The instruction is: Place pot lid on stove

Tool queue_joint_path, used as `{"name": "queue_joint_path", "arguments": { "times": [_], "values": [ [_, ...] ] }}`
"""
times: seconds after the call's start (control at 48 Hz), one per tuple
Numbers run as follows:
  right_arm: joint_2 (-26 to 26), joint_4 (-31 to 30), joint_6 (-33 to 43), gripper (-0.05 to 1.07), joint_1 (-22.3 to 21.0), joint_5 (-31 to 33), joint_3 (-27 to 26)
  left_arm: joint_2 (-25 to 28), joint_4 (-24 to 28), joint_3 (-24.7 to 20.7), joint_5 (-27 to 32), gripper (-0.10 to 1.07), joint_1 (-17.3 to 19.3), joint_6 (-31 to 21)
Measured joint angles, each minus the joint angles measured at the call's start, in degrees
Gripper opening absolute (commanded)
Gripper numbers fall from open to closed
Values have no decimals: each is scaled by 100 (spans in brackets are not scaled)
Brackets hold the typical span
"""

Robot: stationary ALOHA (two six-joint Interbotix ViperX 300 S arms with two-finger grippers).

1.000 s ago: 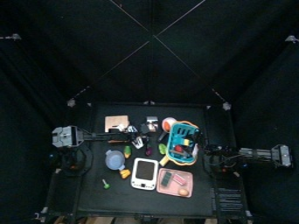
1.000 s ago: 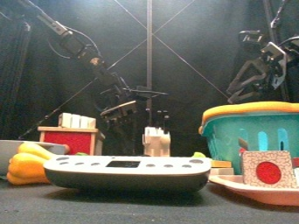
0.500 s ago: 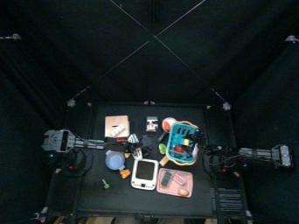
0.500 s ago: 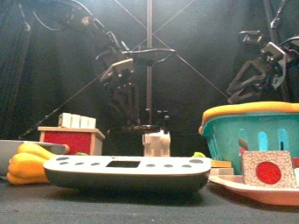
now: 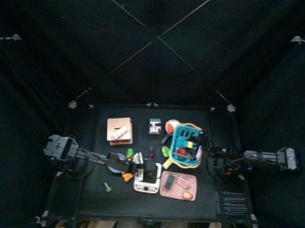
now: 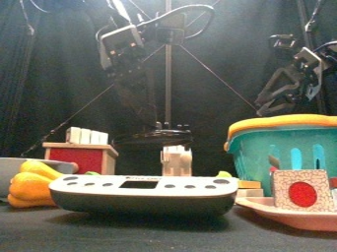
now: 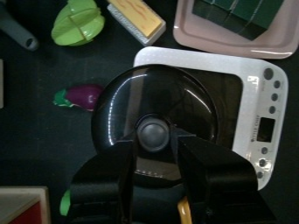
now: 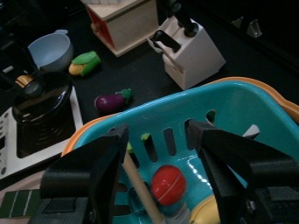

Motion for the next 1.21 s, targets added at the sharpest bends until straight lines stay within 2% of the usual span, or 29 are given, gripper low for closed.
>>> {"name": "queue_joint_path", "arguments": {
  "times": [0.479,0.708,1.208],
  "values": [
    [0,0,9,91,-123,-141,-9,527,18,-387,237,65,-105,35],
    [0,9,9,91,-132,-149,0,571,-176,-466,413,65,-141,88],
    [0,0,9,91,-149,-193,0,677,-571,-466,167,65,-158,439]
  ]
}}
